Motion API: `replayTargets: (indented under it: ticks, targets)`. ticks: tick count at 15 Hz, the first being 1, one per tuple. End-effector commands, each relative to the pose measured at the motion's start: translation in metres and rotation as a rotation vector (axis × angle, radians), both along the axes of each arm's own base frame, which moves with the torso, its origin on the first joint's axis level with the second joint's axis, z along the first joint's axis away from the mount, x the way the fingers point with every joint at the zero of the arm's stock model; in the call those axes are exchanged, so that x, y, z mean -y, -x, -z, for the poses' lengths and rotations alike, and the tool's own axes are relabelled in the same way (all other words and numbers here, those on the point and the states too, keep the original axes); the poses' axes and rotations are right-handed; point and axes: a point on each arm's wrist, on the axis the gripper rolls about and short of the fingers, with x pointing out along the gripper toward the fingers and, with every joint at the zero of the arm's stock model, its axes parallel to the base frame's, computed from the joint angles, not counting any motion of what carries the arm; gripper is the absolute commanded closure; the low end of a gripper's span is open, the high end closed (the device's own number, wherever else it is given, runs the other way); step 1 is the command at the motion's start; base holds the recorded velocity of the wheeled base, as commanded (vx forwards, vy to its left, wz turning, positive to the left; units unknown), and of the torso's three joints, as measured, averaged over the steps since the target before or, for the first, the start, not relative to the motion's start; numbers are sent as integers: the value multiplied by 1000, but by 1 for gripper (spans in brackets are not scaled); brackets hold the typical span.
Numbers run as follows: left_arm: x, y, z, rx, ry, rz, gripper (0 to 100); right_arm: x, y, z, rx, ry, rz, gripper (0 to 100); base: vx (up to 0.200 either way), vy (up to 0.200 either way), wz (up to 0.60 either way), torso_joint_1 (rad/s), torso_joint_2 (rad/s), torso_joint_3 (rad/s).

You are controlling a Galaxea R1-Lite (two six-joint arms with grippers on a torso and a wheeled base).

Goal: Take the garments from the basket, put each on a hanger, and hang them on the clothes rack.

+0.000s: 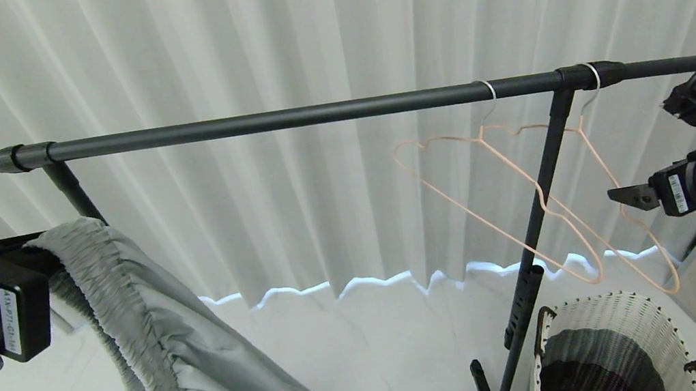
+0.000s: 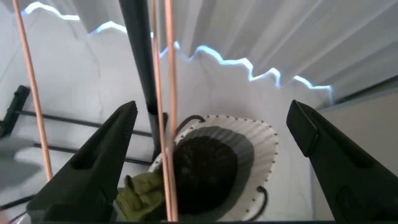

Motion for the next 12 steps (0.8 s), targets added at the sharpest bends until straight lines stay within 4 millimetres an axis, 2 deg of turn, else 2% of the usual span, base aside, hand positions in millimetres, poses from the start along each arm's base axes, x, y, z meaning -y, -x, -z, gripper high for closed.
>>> replayTargets:
  ticks: [1, 12]
  targets:
    - [-1, 6, 0, 9, 3, 13, 100, -5, -27, 28, -67, -2, -1, 0, 0, 0, 0, 0, 0, 0]
    - [3, 10, 2, 6, 3, 50, 100, -12, -38, 42, -123, -105, 41, 0, 0, 0, 0, 0, 0, 0]
